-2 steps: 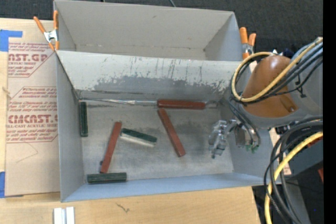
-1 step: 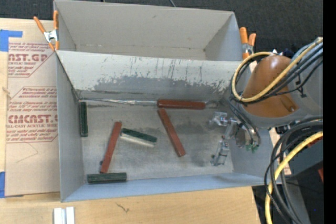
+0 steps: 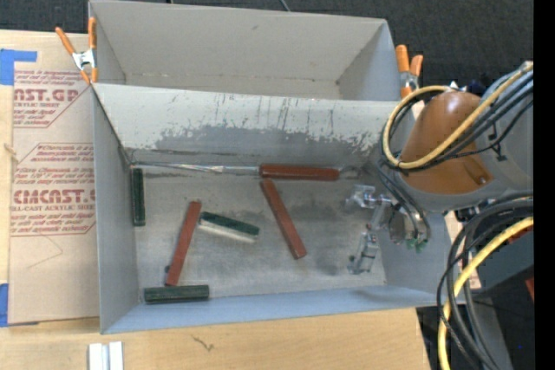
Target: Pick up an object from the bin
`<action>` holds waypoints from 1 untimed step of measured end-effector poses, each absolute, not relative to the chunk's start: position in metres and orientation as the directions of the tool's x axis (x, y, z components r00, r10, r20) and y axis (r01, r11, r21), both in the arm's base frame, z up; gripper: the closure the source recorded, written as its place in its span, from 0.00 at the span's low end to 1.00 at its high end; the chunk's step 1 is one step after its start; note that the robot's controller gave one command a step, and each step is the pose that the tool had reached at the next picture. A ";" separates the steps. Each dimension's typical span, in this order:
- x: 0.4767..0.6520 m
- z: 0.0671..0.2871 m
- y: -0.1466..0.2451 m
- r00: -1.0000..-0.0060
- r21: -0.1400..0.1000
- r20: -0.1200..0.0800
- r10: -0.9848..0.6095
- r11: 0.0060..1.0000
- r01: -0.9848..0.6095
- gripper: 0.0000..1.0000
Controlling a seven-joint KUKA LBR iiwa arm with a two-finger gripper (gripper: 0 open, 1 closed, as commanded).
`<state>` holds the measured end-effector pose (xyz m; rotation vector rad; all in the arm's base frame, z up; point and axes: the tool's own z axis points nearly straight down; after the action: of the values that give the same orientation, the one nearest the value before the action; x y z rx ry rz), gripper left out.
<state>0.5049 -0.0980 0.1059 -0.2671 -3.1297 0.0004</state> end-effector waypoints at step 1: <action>0.528 0.144 -0.047 -0.993 -0.001 0.002 0.120 0.993 0.120 0.00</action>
Offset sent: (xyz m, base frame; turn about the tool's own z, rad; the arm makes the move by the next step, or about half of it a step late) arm 0.0309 0.0592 0.0485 -0.0853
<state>0.5281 -0.0470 0.1441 -0.1886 -3.1336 0.0007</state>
